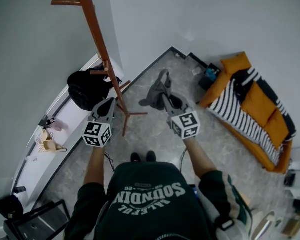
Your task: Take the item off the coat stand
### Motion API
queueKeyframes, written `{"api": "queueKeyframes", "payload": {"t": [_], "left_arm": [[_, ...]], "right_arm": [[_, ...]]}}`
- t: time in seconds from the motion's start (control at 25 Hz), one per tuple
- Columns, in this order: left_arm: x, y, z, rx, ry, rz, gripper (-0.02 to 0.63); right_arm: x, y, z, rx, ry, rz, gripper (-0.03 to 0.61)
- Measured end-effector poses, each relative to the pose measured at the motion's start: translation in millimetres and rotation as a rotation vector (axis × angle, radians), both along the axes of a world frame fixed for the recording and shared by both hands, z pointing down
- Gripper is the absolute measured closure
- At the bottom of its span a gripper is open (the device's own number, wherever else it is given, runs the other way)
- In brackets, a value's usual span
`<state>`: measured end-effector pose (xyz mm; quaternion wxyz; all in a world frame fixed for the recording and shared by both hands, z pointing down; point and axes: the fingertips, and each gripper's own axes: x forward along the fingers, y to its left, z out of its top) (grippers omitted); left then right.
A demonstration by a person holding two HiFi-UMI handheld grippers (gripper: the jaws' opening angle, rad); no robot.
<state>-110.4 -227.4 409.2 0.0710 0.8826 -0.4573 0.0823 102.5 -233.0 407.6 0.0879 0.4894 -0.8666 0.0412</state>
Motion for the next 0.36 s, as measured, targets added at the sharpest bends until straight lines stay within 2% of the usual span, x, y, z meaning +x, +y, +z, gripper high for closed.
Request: {"api": "queueKeyframes", "payload": {"t": [0.36], "left_arm": [[-5.8,-4.7,-3.5,0.007,0.002,-0.001,0.614]], "right_arm": [[-12.4,-4.6,-7.1,0.022,0.017,-0.023,0.566]]}}
